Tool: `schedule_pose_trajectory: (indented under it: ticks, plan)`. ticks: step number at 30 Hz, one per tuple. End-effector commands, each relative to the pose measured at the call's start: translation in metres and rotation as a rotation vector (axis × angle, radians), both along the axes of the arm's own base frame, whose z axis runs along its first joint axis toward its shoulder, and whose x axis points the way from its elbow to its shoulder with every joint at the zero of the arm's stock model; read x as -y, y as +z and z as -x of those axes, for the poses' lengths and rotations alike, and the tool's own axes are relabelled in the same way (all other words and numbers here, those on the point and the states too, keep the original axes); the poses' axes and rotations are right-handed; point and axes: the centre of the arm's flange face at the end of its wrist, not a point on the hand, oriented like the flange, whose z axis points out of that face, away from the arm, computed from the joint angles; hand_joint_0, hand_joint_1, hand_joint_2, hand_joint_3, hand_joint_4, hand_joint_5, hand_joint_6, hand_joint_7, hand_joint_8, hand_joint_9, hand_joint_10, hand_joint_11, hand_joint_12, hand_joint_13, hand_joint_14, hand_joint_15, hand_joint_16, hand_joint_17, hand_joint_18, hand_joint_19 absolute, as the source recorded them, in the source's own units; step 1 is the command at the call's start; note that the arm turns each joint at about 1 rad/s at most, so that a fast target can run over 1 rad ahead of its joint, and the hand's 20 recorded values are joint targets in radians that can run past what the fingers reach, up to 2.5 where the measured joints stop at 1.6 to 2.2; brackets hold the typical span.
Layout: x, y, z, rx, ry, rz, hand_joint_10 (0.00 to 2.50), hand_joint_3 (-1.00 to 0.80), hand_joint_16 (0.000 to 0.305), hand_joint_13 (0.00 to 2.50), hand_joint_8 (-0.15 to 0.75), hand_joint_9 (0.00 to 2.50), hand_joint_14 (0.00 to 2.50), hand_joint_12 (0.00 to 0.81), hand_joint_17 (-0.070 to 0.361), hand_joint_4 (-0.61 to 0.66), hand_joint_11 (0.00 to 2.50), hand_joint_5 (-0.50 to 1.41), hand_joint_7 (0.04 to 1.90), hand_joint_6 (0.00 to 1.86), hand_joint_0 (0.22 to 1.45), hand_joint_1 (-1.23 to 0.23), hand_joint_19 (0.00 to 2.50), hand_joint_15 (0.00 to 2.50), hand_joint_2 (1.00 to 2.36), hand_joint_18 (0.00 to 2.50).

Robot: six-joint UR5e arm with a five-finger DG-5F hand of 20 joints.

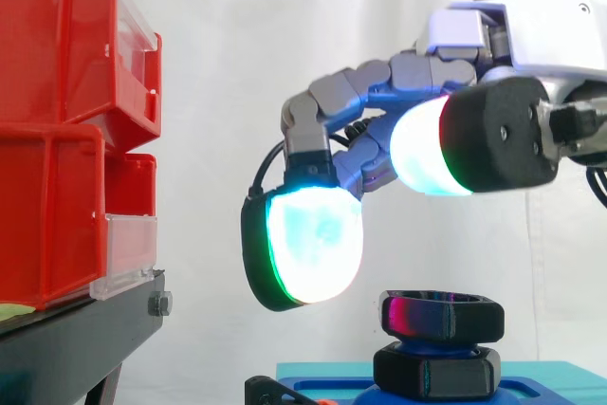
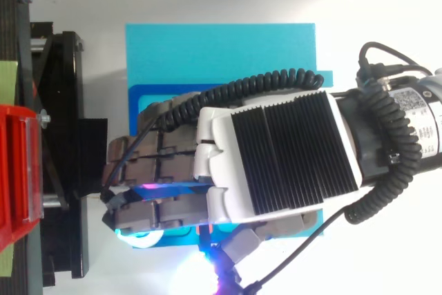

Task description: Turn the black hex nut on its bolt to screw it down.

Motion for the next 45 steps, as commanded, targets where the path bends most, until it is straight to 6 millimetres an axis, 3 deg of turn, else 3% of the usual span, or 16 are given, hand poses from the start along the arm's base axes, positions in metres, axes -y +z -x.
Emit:
schedule_pose_trajectory:
  ticks: [1, 6, 7, 12, 21, 35, 45]
  plan:
    - [0.008, -0.003, 0.001, 0.014, -0.009, 0.066, 0.00, -0.50, 0.048, 0.59, 0.271, 0.66, 0.01, 0.338, 0.107, 0.21, 0.13, -0.04, 1.11, 0.50, 0.53, -0.33, 0.57, 0.16, 1.00, 0.50]
    - [0.016, -0.004, 0.003, 0.005, -0.005, 0.081, 0.00, -0.50, 0.048, 0.60, 0.271, 0.66, 0.01, 0.338, 0.107, 0.21, 0.13, -0.04, 1.11, 0.50, 0.53, -0.33, 0.57, 0.17, 1.00, 0.50]
    - [0.015, -0.015, 0.001, -0.008, -0.003, 0.083, 0.00, -0.50, 0.048, 0.60, 0.272, 0.66, 0.01, 0.337, 0.107, 0.21, 0.14, -0.04, 1.11, 0.50, 0.53, -0.33, 0.57, 0.17, 1.00, 0.50]
    - [0.017, -0.025, -0.002, -0.007, -0.003, 0.082, 0.01, -0.50, 0.047, 0.60, 0.271, 0.66, 0.01, 0.337, 0.106, 0.19, 0.14, -0.03, 1.16, 0.50, 0.53, -0.33, 0.58, 0.17, 1.00, 0.50]
    - [0.016, -0.021, -0.006, 0.035, 0.003, 0.079, 0.01, -0.50, 0.047, 0.60, 0.275, 0.69, 0.01, 0.336, 0.106, 0.12, 0.17, -0.02, 1.30, 0.50, 0.53, -0.33, 0.57, 0.18, 1.00, 0.49]
    - [0.014, -0.020, -0.006, 0.039, 0.008, 0.080, 0.01, -0.50, 0.046, 0.60, 0.281, 0.75, 0.01, 0.333, 0.105, 0.13, 0.20, 0.01, 1.42, 0.50, 0.54, -0.34, 0.59, 0.17, 1.00, 0.50]
    - [0.025, -0.021, -0.004, 0.034, -0.001, 0.081, 0.01, -0.50, 0.046, 0.61, 0.281, 0.78, 0.01, 0.332, 0.104, 0.13, 0.22, 0.01, 1.49, 0.50, 0.54, -0.34, 0.56, 0.17, 1.00, 0.49]
